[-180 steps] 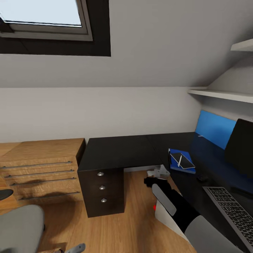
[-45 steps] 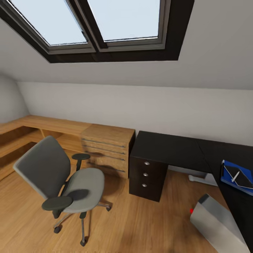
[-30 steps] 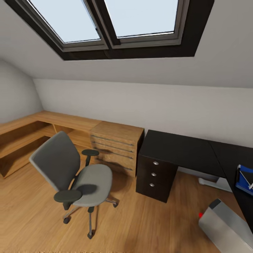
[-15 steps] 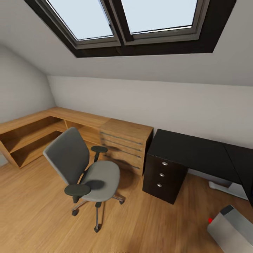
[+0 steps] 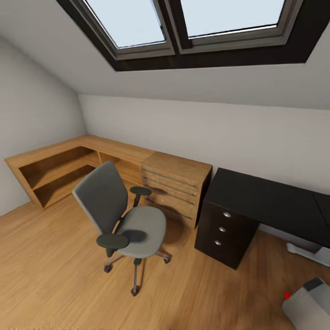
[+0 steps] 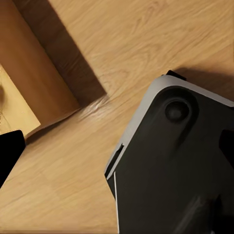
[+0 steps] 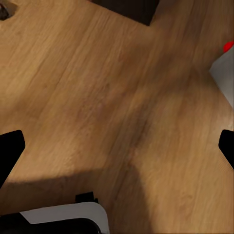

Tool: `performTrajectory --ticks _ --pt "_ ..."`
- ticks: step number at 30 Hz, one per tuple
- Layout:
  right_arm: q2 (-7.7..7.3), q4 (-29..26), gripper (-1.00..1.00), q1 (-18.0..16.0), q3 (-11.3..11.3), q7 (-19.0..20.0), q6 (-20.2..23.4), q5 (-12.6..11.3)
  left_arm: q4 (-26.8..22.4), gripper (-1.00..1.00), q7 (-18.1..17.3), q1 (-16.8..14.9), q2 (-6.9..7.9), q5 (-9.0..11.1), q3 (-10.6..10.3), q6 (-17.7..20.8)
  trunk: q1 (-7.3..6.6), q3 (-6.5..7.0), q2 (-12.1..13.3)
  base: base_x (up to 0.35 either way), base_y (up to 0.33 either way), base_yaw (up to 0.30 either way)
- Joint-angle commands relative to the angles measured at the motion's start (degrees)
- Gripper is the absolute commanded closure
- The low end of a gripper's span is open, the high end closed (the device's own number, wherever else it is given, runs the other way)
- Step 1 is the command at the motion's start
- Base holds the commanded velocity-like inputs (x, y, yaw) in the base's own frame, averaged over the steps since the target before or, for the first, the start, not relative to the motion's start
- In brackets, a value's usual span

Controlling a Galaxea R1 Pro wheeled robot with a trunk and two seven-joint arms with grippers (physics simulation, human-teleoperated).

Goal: In the bedroom, organize the workspace by keeping the computer under the desk, ensuring the monitor is on the desk, placing the keyboard on the desk next to the monitor, placing the mouse on the desk next to the keyboard, moving the folder from the swivel chair onto the desk next to the mouse, stacking the notebook on top of the folder with the pen on top of the notebook, and positioning the swivel chair next to the desk.

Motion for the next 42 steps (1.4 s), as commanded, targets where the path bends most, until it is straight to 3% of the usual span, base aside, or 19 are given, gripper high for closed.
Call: performTrajectory --ticks 1,5,8,9,13,42 --pt "-0.08 0.06 -1.0 -0.03 0.44 -0.49 -0.22 0.03 -0.04 -1.0 0.31 -0.03 0.01 0.27 -0.49 -0.09 0.02 -0.18 -0.1 0.0 0.0 0.18" --pt "-1.45 0.02 -1.0 -0.03 -0.86 0.38 -0.58 -2.51 -0.06 -1.0 0.31 -0.03 0.01 0.27 -0.49 -0.09 0.02 -0.48 -0.1 0.0 0.0 0.147" --pt "0.21 0.39 -1.0 0.03 -1.55 2.26 -0.6 -3.86 -0.06 -1.0 0.31 -0.03 0.01 0.27 -0.49 -0.09 0.02 -0.71 -0.1 0.0 0.0 0.125" --pt "1.58 0.83 -1.0 0.69 -2.01 4.26 -0.34 -4.65 -0.04 -1.0 0.31 -0.03 0.01 0.27 -0.49 -0.09 0.02 -0.79 -0.1 0.0 0.0 0.115" --pt "0.8 0.94 -1.0 1.07 -2.14 4.96 0.07 -4.96 -0.04 -1.0 0.31 -0.03 0.01 0.27 -0.49 -0.09 0.02 -1.1 -0.1 0.0 0.0 0.115" --pt "0.48 0.96 -1.0 1.11 -2.13 4.96 0.97 -4.86 -0.03 -1.0 0.31 -0.03 0.01 0.27 -0.49 -0.09 0.02 -3.02 -0.1 0.0 0.0 0.151"
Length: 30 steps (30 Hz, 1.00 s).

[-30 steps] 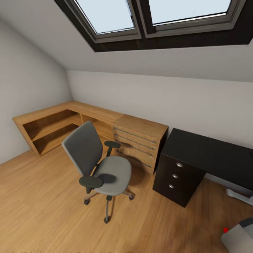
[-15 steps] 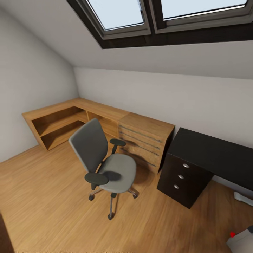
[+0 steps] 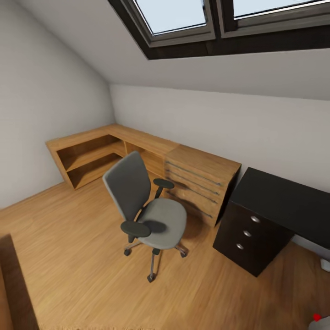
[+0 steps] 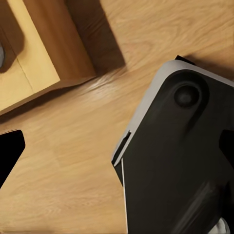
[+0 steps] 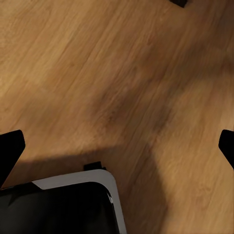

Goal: In the bedroom, organize the workspace by keeping the computer under the desk, ensuring the monitor is on the desk, placing the keyboard on the desk next to the monitor, placing the mouse on the desk next to the keyboard, moving the folder from the swivel chair onto the desk next to the mouse, stacking the notebook on top of the folder with the pen on top of the notebook, and positioning the swivel chair next to the desk.

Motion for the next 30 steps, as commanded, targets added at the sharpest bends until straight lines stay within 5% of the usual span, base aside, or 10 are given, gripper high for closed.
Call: performTrajectory --ticks 1,19,30 --pt "0.02 0.06 -1.0 -0.03 0.5 -0.34 -0.11 -0.06 -0.03 -1.0 0.31 -0.03 0.01 0.27 -0.49 -0.09 0.02 -0.15 -0.09 0.0 0.0 0.216" --pt "0.16 0.06 -1.0 -0.03 0.49 -0.48 -0.21 -0.11 -0.07 -1.0 0.31 -0.03 0.01 0.27 -0.49 -0.09 0.02 0.29 -0.09 0.0 0.0 0.159" --pt "0.21 0.06 -1.0 -0.03 0.48 -0.59 -0.28 -3.72 -0.06 -1.0 0.31 -0.03 0.01 0.27 -0.49 -0.09 0.02 1.3 -0.09 0.0 0.0 0.082"
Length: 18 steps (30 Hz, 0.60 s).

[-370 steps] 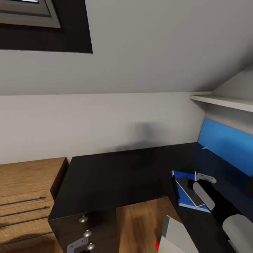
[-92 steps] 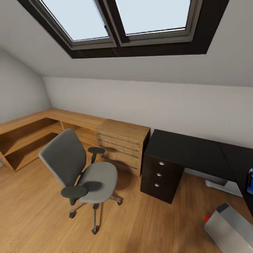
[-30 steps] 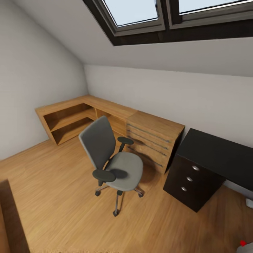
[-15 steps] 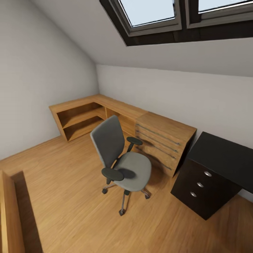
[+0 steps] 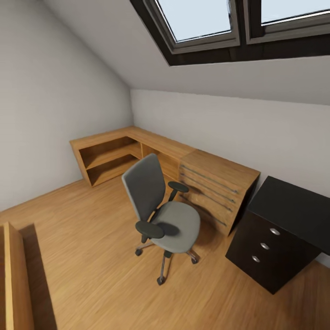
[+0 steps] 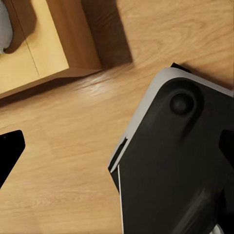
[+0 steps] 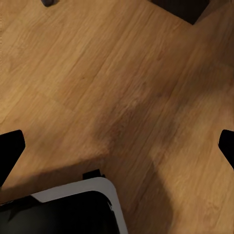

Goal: In the bedroom, organize the workspace by keeping the computer under the desk, ensuring the monitor is on the desk, placing the keyboard on the desk next to the monitor, placing the mouse on the desk next to the keyboard, moving the folder from the swivel chair onto the desk next to the mouse, stacking the notebook on top of the folder with the pen on top of the notebook, and positioning the swivel chair next to the desk.

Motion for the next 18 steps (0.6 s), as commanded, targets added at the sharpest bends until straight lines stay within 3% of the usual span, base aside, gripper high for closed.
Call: performTrajectory --ticks 1,18 --pt "0.02 0.05 -1.0 -0.03 0.48 -0.35 -0.08 -0.09 -0.04 -1.0 0.31 -0.03 0.01 0.28 -0.49 -0.1 0.03 0.0 -0.09 0.0 0.0 0.108" --pt "0.02 -0.03 -1.0 -0.03 0.55 -0.31 -0.05 -0.35 -0.03 -1.0 0.31 -0.03 0.01 0.28 -0.49 -0.1 0.03 1.21 -0.09 0.0 0.0 0.103"
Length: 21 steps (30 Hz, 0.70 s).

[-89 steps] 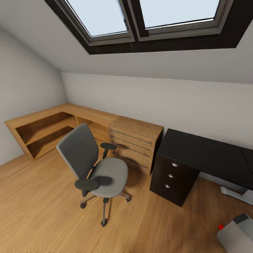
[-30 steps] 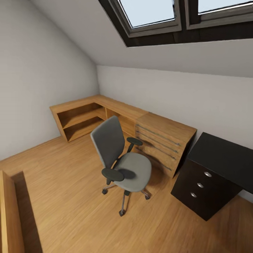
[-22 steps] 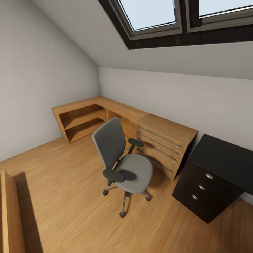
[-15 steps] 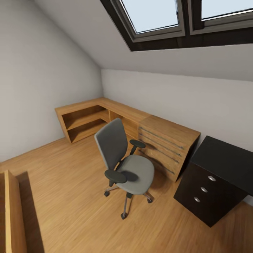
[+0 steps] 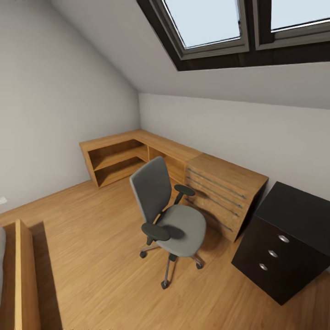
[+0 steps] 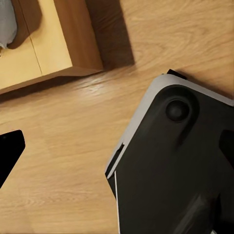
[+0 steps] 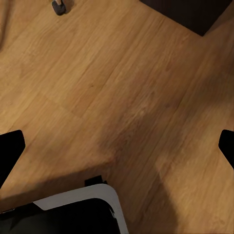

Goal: In the bedroom, organize the workspace by keeping the computer under the desk, ensuring the monitor is on the desk, placing the keyboard on the desk next to the monitor, placing the mouse on the desk next to the keyboard, moving the folder from the swivel chair onto the desk next to the mouse, stacking the notebook on top of the folder with the pen on top of the notebook, and positioning the swivel chair next to the desk.

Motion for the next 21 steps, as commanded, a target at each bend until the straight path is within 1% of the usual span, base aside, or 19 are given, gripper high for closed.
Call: performTrajectory --ticks 1,12,21 --pt "0.02 0.05 -1.0 -0.04 0.49 -0.35 -0.08 -0.03 -0.05 -1.0 0.31 -0.02 0.01 0.28 -0.49 -0.09 0.02 -0.1 -0.09 0.0 0.0 0.048" --pt "-0.17 0.1 -1.0 -0.04 0.41 -0.34 -0.1 -0.03 -0.05 -1.0 0.31 -0.02 0.01 0.28 -0.49 -0.09 0.02 -0.13 -0.09 0.0 0.0 0.014" --pt "-0.26 0.13 -1.0 -0.04 0.4 -0.31 -0.07 -0.03 -0.04 -1.0 0.31 -0.02 0.01 0.28 -0.49 -0.09 0.02 -0.62 -0.09 0.0 0.0 0.162"
